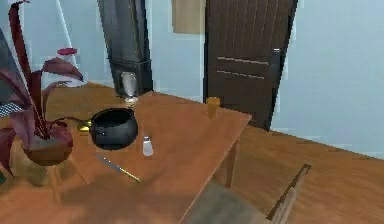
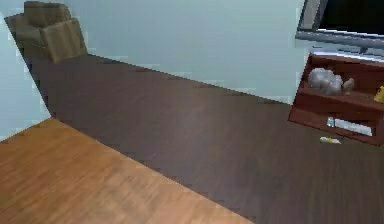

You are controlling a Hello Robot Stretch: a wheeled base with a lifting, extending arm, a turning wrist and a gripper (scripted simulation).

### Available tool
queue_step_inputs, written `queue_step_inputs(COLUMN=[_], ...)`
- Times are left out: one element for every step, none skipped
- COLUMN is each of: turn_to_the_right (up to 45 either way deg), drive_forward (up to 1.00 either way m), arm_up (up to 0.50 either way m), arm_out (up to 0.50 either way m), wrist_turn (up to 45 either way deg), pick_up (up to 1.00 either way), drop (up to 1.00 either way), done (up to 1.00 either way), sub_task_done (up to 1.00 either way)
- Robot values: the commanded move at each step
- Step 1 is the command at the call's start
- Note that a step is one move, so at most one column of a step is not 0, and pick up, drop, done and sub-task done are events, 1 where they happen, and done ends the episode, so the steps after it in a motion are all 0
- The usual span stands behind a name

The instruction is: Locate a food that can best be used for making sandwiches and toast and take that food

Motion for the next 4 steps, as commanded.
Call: queue_step_inputs(turn_to_the_right=[-45.0, -45.0, -39.0, 0.0], drive_forward=[0.0, 0.0, 0.0, 0.15], arm_up=[0.0, 0.0, 0.0, 0.0], arm_out=[0.0, 0.0, 0.0, 0.0], wrist_turn=[0.0, 0.0, 0.0, 0.0], pick_up=[0.0, 0.0, 0.0, 0.0], drop=[0.0, 0.0, 0.0, 0.0], done=[0.0, 0.0, 0.0, 0.0], sub_task_done=[0.0, 0.0, 0.0, 0.0])
